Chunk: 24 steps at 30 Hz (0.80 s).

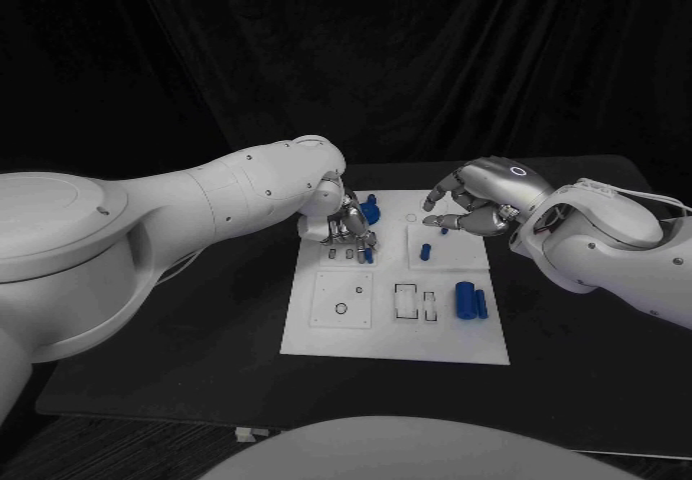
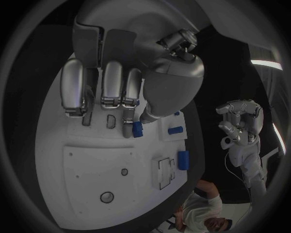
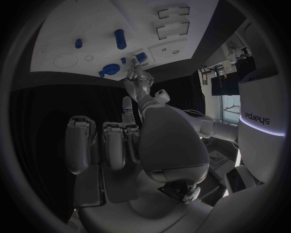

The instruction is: Assemble the parts on the task board

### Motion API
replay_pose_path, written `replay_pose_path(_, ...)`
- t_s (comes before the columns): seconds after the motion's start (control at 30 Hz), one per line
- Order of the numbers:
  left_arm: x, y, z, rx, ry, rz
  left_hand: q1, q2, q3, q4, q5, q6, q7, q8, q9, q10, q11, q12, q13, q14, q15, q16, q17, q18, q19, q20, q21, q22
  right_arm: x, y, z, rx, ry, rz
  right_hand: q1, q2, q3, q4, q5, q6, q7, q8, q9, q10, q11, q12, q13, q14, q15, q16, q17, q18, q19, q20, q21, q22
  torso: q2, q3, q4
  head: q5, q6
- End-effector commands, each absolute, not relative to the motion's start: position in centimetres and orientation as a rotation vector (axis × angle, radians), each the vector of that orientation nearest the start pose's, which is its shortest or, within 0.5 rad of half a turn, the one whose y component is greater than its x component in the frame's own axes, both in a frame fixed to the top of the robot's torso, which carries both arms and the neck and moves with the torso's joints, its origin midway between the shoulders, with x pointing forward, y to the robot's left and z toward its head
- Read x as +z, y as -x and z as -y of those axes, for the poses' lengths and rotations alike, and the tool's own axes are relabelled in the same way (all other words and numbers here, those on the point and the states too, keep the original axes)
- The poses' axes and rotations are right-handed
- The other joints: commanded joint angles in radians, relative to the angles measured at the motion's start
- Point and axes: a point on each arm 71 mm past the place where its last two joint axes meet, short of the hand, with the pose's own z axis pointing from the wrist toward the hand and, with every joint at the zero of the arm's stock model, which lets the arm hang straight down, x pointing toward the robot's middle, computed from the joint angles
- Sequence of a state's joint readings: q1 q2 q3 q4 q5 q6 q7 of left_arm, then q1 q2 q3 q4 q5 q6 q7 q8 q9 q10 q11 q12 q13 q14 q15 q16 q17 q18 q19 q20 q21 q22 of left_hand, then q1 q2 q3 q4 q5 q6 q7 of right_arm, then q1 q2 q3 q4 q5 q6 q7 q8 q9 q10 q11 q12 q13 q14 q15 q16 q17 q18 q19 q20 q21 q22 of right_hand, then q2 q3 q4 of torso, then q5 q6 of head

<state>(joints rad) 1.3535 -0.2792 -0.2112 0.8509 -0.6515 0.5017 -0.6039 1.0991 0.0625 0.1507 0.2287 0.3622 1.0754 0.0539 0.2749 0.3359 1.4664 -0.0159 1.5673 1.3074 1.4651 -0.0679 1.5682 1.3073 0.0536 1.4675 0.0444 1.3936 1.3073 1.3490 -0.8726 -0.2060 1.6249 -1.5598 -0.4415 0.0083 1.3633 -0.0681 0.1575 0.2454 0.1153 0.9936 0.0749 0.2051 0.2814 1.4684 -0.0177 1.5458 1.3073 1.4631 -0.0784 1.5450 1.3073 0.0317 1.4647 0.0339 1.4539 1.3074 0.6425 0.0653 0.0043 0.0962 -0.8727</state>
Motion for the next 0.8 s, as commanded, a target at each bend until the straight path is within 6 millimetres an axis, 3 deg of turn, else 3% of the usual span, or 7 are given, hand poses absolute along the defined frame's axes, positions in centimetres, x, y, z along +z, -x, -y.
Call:
replay_pose_path(0.03,-23.32,-55.69,-10.92,-0.391,0.245,-2.721,0.009,-0.001,0.002,-0.006,0.004,-0.005,0.000,-0.008,0.001,0.104,-0.005,0.004,0.263,0.106,-0.005,0.003,0.263,-0.012,0.018,-0.005,-0.008,0.208,-15.90,-46.17,17.99,0.706,0.417,-1.503,0.007,0.004,0.000,-0.001,-0.005,0.008,0.002,0.007,0.001,0.070,0.008,-0.004,0.199,0.091,0.008,-0.005,0.198,0.000,0.041,0.006,-0.006,0.221,0.000,-0.0001,-0.0015,0.002,0.000)
replay_pose_path(0.23,-23.39,-55.67,-10.95,-0.386,0.244,-2.726,0.023,-0.001,0.017,-0.023,0.019,-0.003,-0.001,-0.013,0.008,0.104,-0.006,0.004,0.263,0.106,-0.005,0.003,0.263,-0.011,0.017,-0.005,-0.009,0.207,-16.05,-46.15,18.02,0.702,0.417,-1.514,0.007,0.004,0.000,-0.001,-0.005,0.008,0.002,0.007,0.001,0.069,0.008,-0.005,0.198,0.090,0.008,-0.006,0.195,0.001,0.040,0.006,-0.009,0.220,0.001,0.0004,-0.0004,0.000,0.000)
replay_pose_path(0.37,-23.41,-55.64,-10.91,-0.388,0.242,-2.726,0.057,-0.012,0.055,-0.067,0.038,-0.001,-0.004,-0.019,0.018,0.104,-0.009,0.004,0.263,0.106,-0.008,0.003,0.263,-0.011,0.018,-0.007,-0.009,0.208,-16.15,-46.17,18.03,0.699,0.417,-1.523,0.008,0.004,0.000,-0.002,-0.005,0.008,0.002,0.007,0.002,0.068,0.008,-0.006,0.196,0.089,0.008,-0.007,0.192,0.002,0.038,0.007,-0.012,0.220,0.000,0.0008,-0.0010,0.002,0.000)
replay_pose_path(0.43,-23.42,-55.61,-10.88,-0.389,0.241,-2.727,0.081,-0.024,0.084,-0.103,0.067,0.000,-0.005,-0.021,0.026,0.104,-0.010,0.004,0.263,0.106,-0.009,0.003,0.263,-0.011,0.017,-0.009,-0.010,0.207,-16.20,-46.18,18.03,0.697,0.417,-1.526,0.008,0.005,0.000,-0.002,-0.006,0.008,0.002,0.007,0.002,0.066,0.009,-0.007,0.193,0.089,0.008,-0.008,0.191,0.002,0.037,0.007,-0.014,0.219,0.000,0.0009,-0.0012,0.003,0.000)
replay_pose_path(0.8,-23.44,-55.57,-11.00,-0.395,0.243,-2.725,0.106,-0.062,0.155,-0.197,0.063,0.012,-0.011,-0.013,0.073,0.104,-0.016,0.004,0.263,0.106,-0.015,0.003,0.263,-0.012,0.020,-0.014,-0.009,0.208,-16.41,-46.29,18.01,0.686,0.416,-1.545,0.012,0.008,0.001,-0.004,-0.007,0.010,0.002,0.008,0.003,0.061,0.010,-0.012,0.182,0.086,0.010,-0.013,0.182,0.005,0.031,0.008,-0.025,0.215,0.000,0.0000,-0.0001,0.006,0.000)
